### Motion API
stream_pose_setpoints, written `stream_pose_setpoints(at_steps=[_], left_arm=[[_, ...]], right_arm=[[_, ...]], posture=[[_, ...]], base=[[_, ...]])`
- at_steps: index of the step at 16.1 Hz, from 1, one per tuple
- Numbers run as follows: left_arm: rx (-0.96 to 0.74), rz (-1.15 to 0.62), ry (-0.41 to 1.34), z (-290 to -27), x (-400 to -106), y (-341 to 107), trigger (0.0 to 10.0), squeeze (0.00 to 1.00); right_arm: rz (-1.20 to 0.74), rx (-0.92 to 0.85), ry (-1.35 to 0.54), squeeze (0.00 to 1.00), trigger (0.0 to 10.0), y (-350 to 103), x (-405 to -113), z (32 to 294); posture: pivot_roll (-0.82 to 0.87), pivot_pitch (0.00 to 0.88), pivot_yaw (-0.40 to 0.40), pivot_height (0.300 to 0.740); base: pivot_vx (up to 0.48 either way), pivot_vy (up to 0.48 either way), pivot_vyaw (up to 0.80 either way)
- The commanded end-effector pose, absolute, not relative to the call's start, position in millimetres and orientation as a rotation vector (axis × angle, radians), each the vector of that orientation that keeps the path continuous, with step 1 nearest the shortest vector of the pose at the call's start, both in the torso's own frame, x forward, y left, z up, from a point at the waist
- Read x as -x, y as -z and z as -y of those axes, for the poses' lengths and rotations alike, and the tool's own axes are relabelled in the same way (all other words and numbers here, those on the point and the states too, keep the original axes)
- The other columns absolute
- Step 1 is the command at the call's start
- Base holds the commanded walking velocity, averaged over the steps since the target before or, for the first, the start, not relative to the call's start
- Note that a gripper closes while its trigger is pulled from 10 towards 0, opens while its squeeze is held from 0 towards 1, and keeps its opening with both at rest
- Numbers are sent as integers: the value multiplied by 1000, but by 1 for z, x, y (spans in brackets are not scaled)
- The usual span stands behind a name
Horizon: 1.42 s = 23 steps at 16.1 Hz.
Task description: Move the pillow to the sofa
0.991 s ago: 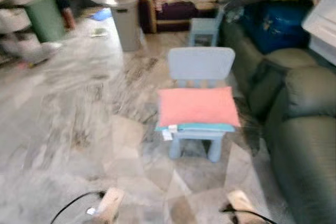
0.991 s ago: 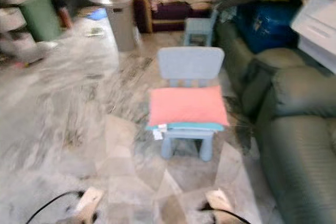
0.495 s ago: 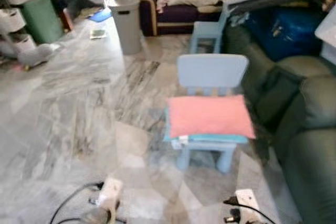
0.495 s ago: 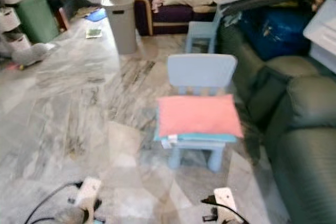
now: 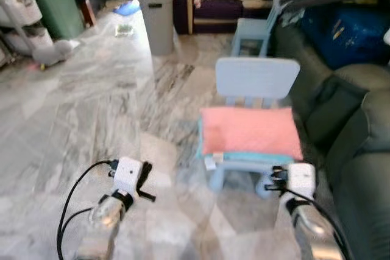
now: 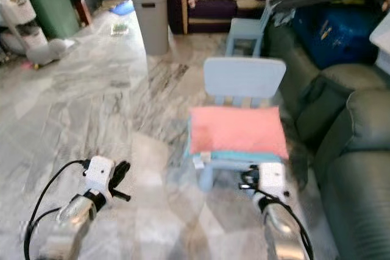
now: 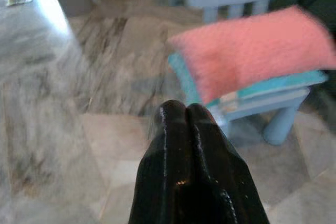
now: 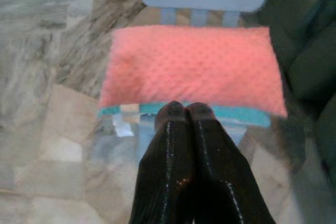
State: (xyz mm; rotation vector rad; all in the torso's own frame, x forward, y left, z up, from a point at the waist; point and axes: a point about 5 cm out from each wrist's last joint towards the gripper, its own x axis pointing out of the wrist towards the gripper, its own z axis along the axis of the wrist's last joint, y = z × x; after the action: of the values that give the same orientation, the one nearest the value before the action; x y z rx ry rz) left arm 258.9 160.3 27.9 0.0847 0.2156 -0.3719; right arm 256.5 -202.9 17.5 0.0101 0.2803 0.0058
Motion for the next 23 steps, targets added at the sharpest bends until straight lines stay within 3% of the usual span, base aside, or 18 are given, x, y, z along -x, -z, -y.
stream_pose_setpoints(at_steps=[1, 3, 8, 13, 23], left_arm=[[-68, -161, 396, -156, -260, -43, 10000, 0], [-65, -103, 358, -154, -247, -64, 10000, 0], [74, -147, 367, -154, -242, -68, 10000, 0], [103, -191, 361, -137, -250, -66, 10000, 0], [56, -170, 386, -141, -273, -74, 10000, 0]], right_arm=[[-276, -21, -41, 0, 10000, -28, -257, 197], [-246, -60, -168, 0, 10000, -52, -236, 184], [-158, -43, -40, 0, 10000, -80, -251, 181], [-150, -44, -40, 0, 10000, -87, -257, 172], [-117, -84, 99, 0, 10000, -90, -248, 180]], posture=[[-81, 99, 54, 740], [-81, 100, 25, 740], [-61, 65, -67, 740], [-85, 78, -26, 740], [-141, 99, 72, 740]], base=[[0, 0, 0], [0, 0, 0], [0, 0, 0], [0, 0, 0], [0, 0, 0]])
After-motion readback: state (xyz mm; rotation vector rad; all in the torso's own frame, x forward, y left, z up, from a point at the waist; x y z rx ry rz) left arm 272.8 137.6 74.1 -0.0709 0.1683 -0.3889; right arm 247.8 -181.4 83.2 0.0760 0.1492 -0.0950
